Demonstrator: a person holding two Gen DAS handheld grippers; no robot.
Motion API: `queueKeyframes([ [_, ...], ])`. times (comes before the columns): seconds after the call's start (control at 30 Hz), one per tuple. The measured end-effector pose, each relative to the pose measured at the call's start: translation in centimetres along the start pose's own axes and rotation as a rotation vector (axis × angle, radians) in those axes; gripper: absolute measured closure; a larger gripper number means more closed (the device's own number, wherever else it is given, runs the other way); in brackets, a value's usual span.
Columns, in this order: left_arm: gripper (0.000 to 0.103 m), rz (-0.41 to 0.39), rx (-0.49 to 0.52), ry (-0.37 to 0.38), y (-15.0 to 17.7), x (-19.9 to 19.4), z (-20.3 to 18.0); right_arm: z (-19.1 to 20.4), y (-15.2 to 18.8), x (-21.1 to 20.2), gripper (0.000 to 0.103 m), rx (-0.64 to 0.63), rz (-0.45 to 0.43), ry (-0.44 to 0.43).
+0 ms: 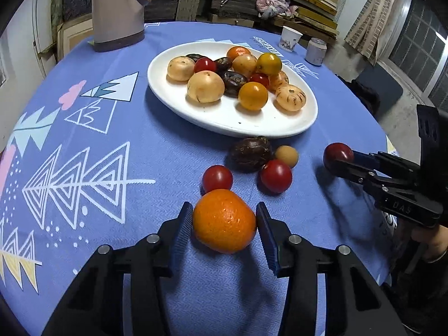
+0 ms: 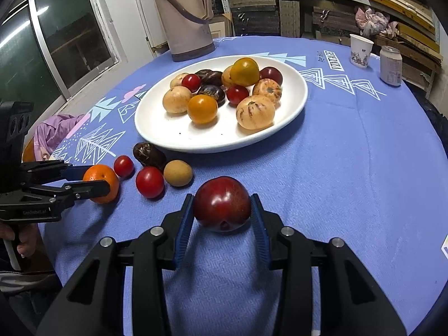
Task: Organize fruits
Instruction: 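Carry both held fruits onto the white plate and open both tools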
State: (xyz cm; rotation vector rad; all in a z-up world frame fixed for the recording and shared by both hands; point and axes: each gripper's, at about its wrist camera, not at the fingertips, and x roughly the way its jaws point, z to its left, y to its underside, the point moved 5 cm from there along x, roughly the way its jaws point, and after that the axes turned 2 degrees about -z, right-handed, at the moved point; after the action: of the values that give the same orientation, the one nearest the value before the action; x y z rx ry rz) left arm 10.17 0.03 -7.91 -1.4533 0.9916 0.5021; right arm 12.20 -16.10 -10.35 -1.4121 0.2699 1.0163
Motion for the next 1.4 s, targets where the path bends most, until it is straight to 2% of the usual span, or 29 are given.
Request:
queueKeyframes([
  [0.2, 0.057, 0.024, -0.016, 0.057, 0.3, 0.9, -0.2, 0.1, 0.1, 0.1, 0.064, 0.002, 0.002, -0.005],
  [0.47, 0.058, 0.024, -0.013, 0.048, 0.3, 0.6, -0.2, 0.0, -0.4, -0.6, 0.064, 0.000, -0.017, -0.005],
  [0.83, 0.058, -0.041, 0.002, 0.042, -0.8, -2.3, -0.1, 0.4, -0.9, -1.5, 0.064, -0.014, -0.037, -0.002],
  [1.0, 0.058, -0.082, 0.031, 0.027, -3.2, -3.1, 0.0, 0.6, -2.4, -2.7, 0.064, -0.042, -0.072, 0.004],
  [1.1, 0.058, -0.107, 0.032, 0.029, -5.4, -3.1, 0.3, 0.7, -4.0, -3.1, 0.064, -0.066, -0.094, 0.009],
  [1.17, 0.058, -0.125, 0.039, 0.004, -7.5, -2.7, 0.6, 0.8, -5.5, -3.0, 0.064, -0.086, -0.105, 0.012],
  [1.4, 0.057, -0.129, -0.004, -0.021, -13.4, 0.8, 1.8, 1.7, -11.0, 0.2, 0.064, -0.134, -0.117, 0.002],
])
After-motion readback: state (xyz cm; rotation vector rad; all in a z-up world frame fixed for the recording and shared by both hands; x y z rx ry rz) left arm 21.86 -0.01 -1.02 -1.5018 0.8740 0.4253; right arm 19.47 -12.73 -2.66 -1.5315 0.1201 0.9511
